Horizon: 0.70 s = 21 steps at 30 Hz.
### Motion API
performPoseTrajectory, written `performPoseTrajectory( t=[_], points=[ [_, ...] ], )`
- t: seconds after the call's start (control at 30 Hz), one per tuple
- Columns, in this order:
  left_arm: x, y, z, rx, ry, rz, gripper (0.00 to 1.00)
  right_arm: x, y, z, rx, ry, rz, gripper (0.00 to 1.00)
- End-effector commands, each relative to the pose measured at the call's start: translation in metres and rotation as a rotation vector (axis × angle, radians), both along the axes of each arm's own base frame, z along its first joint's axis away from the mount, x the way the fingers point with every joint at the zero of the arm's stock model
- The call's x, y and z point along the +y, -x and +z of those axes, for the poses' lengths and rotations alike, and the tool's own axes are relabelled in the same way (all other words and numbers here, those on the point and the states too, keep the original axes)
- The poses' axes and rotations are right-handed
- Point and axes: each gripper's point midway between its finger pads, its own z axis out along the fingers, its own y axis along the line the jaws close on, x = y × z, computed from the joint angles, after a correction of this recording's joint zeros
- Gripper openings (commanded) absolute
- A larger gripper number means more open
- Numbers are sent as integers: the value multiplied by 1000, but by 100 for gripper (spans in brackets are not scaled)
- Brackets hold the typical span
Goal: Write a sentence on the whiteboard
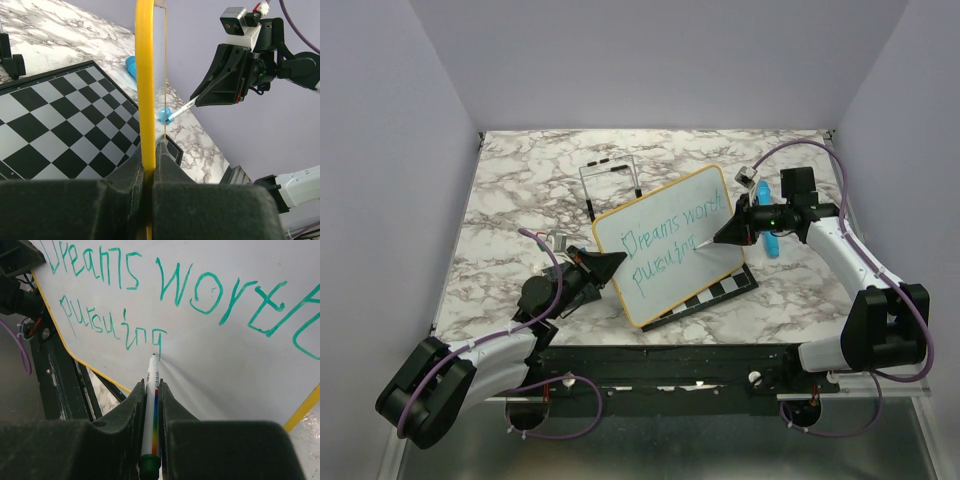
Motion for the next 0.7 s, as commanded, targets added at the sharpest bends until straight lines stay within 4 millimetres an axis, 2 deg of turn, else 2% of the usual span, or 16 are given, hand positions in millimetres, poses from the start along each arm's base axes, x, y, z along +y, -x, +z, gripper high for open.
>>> performPoseTrajectory(
  t=[0.0, 0.67],
  points=[
    [0, 3, -11, -35, -81, -8, 0, -4, -3, -6, -1, 12, -7, 1],
    [0, 3, -11, -38, -79, -8, 0, -7, 0, -20, 38, 31, 0, 1]
  ],
)
